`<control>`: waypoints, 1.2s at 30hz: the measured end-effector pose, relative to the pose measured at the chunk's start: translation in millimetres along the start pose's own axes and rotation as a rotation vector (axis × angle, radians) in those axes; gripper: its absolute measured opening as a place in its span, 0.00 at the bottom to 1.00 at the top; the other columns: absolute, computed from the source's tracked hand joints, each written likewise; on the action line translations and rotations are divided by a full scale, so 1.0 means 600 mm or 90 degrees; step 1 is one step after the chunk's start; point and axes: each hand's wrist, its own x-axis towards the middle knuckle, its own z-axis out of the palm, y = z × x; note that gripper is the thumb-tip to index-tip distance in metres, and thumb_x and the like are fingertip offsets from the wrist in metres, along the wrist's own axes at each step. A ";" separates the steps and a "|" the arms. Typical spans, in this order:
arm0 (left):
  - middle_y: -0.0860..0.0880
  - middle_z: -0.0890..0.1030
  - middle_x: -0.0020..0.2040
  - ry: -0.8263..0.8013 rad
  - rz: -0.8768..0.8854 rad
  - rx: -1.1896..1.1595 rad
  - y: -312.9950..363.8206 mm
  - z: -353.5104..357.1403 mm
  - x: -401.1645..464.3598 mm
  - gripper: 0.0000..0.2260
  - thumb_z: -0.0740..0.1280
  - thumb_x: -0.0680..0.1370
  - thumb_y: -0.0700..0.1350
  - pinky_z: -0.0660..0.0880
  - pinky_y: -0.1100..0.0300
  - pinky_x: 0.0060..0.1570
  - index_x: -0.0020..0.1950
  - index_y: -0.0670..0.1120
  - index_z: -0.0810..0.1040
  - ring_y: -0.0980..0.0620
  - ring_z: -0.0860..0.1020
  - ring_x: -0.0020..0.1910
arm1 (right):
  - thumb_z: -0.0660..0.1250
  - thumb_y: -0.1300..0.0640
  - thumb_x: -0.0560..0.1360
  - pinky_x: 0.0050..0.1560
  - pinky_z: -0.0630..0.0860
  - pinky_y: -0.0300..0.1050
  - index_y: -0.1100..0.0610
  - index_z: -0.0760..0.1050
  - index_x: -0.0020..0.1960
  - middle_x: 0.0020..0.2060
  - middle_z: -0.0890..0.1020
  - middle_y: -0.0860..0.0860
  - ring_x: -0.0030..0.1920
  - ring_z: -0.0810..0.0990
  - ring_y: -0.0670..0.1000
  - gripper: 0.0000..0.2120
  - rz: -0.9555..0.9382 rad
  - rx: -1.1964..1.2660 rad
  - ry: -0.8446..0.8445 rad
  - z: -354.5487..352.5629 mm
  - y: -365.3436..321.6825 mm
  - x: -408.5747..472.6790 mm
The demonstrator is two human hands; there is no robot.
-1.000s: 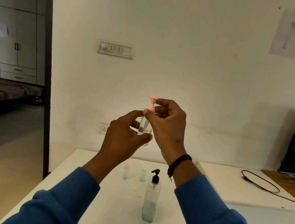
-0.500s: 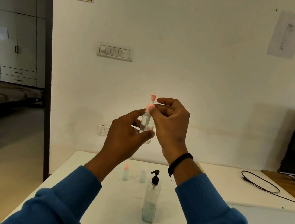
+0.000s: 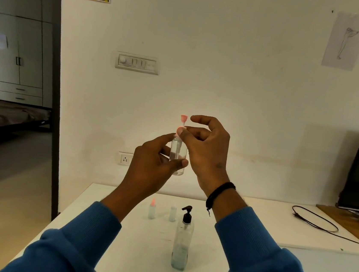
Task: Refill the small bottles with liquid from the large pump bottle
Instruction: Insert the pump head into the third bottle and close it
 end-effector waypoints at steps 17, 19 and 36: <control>0.60 0.78 0.37 0.020 0.026 0.034 0.008 0.002 -0.009 0.28 0.79 0.72 0.47 0.74 0.68 0.41 0.71 0.48 0.76 0.58 0.78 0.35 | 0.81 0.57 0.70 0.40 0.77 0.33 0.49 0.69 0.41 0.33 0.78 0.41 0.38 0.82 0.43 0.19 -0.079 -0.066 0.070 0.005 0.003 -0.007; 0.60 0.78 0.38 0.021 0.023 0.034 0.006 0.001 -0.009 0.28 0.79 0.72 0.47 0.74 0.68 0.42 0.71 0.48 0.77 0.58 0.78 0.36 | 0.81 0.57 0.70 0.41 0.77 0.33 0.49 0.69 0.41 0.34 0.79 0.42 0.39 0.83 0.44 0.19 -0.080 -0.060 0.069 0.006 0.005 -0.007; 0.59 0.82 0.44 -0.032 -0.043 0.025 -0.091 0.002 -0.025 0.25 0.80 0.71 0.47 0.75 0.66 0.39 0.65 0.55 0.76 0.60 0.81 0.36 | 0.77 0.56 0.75 0.49 0.83 0.41 0.51 0.79 0.52 0.46 0.85 0.44 0.48 0.85 0.48 0.09 0.006 -0.023 -0.009 0.041 0.089 -0.042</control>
